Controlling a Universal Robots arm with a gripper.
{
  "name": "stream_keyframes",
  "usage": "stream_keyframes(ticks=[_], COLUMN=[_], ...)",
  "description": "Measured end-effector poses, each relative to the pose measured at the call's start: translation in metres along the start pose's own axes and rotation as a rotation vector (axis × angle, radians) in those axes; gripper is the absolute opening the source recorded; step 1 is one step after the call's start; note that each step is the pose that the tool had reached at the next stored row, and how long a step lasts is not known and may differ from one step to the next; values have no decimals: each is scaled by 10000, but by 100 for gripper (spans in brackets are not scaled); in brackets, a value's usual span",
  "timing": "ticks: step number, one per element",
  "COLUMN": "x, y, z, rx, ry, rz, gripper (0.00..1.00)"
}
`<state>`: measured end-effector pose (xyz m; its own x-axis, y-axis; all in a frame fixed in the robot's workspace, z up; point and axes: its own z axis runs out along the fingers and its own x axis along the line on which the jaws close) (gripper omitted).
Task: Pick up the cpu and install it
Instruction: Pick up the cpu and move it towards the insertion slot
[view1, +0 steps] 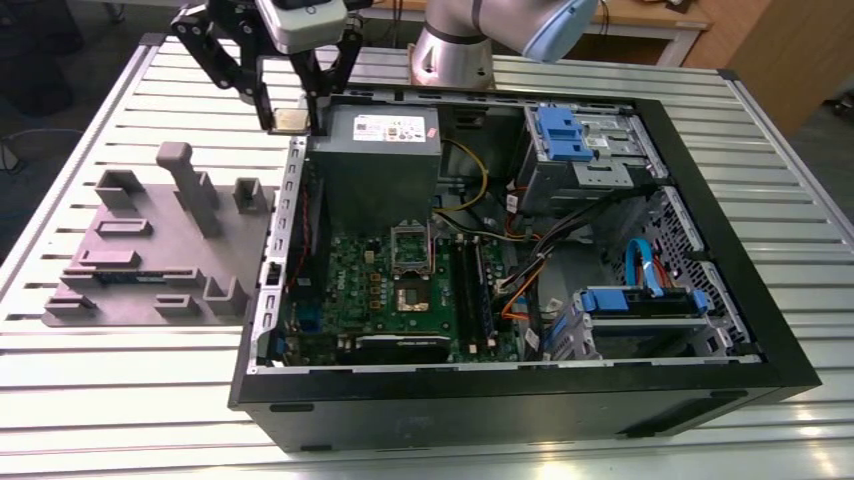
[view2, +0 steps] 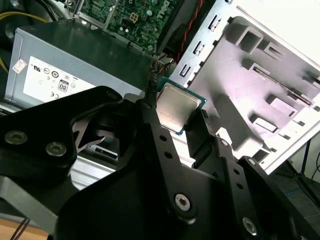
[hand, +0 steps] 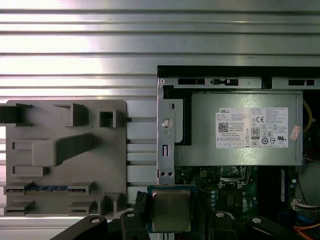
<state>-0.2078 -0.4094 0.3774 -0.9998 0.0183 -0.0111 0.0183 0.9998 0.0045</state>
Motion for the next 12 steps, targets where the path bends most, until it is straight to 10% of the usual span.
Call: stream_keyframes(ticks=[7, 12], x=[-57, -282], y=[1, 5], z=[1, 7], rx=[1, 1], ry=[1, 3], rz=[0, -1], gripper=[47, 47])
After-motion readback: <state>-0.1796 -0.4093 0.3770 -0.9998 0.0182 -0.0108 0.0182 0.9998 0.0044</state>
